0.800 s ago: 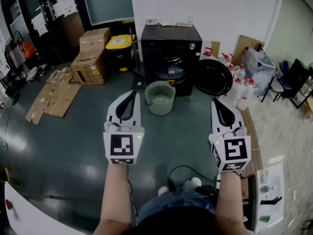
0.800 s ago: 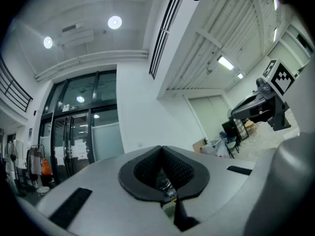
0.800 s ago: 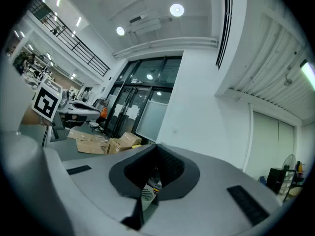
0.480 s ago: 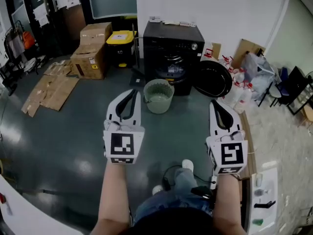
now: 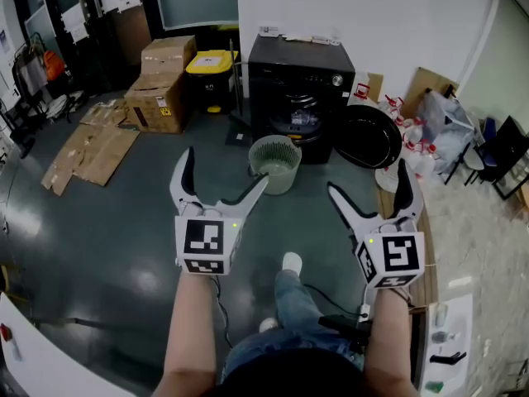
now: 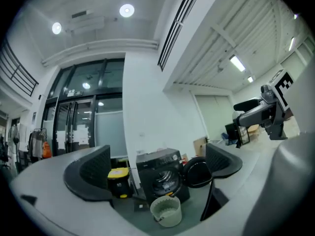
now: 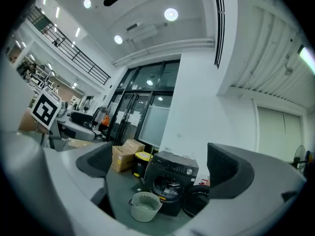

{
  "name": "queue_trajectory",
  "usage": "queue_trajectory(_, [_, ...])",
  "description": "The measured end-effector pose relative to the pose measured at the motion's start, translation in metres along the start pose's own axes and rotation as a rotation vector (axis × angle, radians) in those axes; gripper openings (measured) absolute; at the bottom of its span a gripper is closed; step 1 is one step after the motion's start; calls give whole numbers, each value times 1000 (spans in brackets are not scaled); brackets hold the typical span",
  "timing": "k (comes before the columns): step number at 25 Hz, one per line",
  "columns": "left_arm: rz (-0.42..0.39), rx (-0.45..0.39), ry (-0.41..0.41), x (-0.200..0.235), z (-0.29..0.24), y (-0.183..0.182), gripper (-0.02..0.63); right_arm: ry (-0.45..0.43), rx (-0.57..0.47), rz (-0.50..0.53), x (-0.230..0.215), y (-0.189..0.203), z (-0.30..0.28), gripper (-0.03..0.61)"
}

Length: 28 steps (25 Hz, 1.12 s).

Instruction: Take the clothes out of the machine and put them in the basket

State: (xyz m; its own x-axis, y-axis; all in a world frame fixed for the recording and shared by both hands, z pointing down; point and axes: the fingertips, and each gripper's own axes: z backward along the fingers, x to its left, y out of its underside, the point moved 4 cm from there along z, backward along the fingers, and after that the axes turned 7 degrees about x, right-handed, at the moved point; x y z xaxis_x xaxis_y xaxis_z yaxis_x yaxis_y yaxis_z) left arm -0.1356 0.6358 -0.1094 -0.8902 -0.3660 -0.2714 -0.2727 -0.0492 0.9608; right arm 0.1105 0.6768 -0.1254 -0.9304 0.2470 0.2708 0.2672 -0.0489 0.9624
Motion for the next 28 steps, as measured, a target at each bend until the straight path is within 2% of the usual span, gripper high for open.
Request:
queue_trajectory(3, [-47,28,5,2,-22,5,566,-24,66,-17,-13,15,-26,572])
queue_trajectory(7, [-85,39,13,11,-66,9,565,-35,105,-39,-32,31,-72,568])
queue_trajectory(15, [-23,54,10,32,-180,5,565,-28,110,-34,-84,49,-171,563])
queue_trajectory(23, [-18,74,23,32,-308,-3,565,-17,154,-52,-158,76,-269,535])
queue_trajectory(28, [-25,81,22,31,-356,-2,565,15,153,-58,-189,84,-309,528])
